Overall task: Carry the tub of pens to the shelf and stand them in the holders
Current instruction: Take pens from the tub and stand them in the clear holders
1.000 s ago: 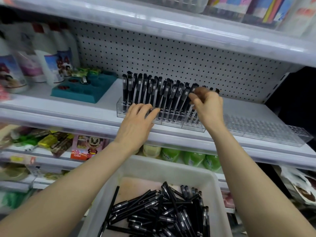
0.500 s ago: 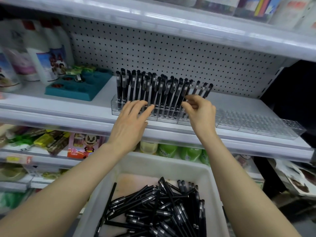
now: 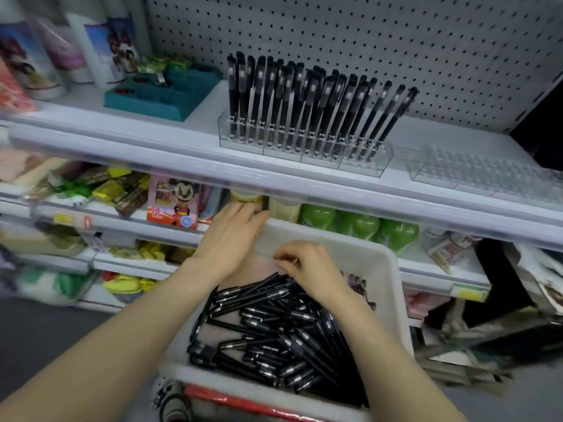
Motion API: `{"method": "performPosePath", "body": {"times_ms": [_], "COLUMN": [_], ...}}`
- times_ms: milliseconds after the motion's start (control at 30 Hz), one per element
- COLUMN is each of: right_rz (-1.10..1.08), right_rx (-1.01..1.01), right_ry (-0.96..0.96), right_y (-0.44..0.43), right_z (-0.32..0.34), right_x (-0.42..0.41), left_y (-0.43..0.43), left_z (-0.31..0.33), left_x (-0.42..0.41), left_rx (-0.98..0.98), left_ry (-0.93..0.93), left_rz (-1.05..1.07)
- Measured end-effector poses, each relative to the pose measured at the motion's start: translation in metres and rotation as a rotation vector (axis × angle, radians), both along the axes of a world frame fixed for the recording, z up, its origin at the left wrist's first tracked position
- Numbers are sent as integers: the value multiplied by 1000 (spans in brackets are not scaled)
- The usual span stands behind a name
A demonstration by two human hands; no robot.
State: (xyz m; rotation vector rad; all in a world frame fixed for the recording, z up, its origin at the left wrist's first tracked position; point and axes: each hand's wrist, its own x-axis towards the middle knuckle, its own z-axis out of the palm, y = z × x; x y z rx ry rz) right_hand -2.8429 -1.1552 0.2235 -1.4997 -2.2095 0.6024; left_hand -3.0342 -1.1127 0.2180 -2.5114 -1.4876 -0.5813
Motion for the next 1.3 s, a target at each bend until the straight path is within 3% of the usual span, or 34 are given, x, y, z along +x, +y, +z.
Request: {"method": "performPosePath", "body": {"times_ms": [233, 467, 533, 700, 900, 1100, 1200, 1300], "right_rz": [246, 135, 31, -153, -181, -224, -246, -300], "right_rx": [31, 7, -41, -140, -162, 24, 92, 207], "right_ry": [-274, -458, -417, -269, -113, 165, 167, 260], "right_y": [-3, 3, 4, 4, 1, 4, 10, 17], "right_z": [-23, -6, 5, 25, 30, 37, 54, 88], "right_x": [-19, 3, 20, 41, 42, 23, 28, 45], "left_y": [-7, -9, -7, -10, -5, -2, 5, 20], "left_z": [0, 2, 1, 19, 28, 42, 55, 72], "left_x": [3, 4, 3, 4, 17, 38, 39, 32], "left_rx": [-60, -110, -109, -142, -226, -238, -146, 66], "left_ry": [135, 121, 51, -385, -415, -456, -415, -271], "left_rz": [34, 32, 20, -55, -79, -182, -199, -173]}}
